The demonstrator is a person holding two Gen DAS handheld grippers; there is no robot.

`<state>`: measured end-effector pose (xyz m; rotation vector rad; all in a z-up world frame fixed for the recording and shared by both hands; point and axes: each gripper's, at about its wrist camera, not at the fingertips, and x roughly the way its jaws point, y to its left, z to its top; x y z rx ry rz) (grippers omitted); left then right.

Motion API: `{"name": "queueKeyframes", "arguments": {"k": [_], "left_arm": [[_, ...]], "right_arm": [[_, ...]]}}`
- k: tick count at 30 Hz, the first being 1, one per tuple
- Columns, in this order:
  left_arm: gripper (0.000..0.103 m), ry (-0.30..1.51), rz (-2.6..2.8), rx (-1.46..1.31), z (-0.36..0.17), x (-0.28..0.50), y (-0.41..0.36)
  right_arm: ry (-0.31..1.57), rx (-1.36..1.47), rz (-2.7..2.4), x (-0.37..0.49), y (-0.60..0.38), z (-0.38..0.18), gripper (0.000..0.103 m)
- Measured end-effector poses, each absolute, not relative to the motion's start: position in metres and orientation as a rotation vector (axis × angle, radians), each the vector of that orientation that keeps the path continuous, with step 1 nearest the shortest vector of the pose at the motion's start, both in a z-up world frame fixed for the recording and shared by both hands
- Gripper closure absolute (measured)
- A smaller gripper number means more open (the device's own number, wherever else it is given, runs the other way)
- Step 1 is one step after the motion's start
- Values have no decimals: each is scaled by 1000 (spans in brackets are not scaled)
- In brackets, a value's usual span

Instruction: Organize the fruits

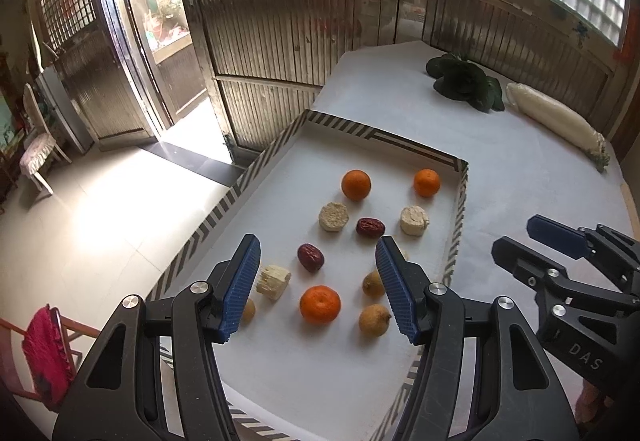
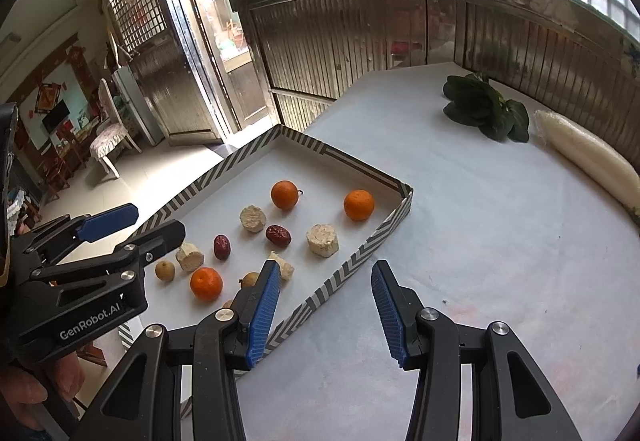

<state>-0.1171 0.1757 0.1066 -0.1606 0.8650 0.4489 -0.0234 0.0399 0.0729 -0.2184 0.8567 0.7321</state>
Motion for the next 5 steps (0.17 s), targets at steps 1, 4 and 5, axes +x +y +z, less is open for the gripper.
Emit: {"name": "queueKeyframes", "arguments": {"k": [1,4,5], "left_arm": [[43,861,453,-149,107,-116,174],[43,868,434,-136,105,-112,170],[43,871,429,-136,105,-111,168]], "right_arm": [[857,-217,729,-23,39,72,57],[858,-207,715,-20,34,71,57],[858,-203,709,-20,32,71,57]]}}
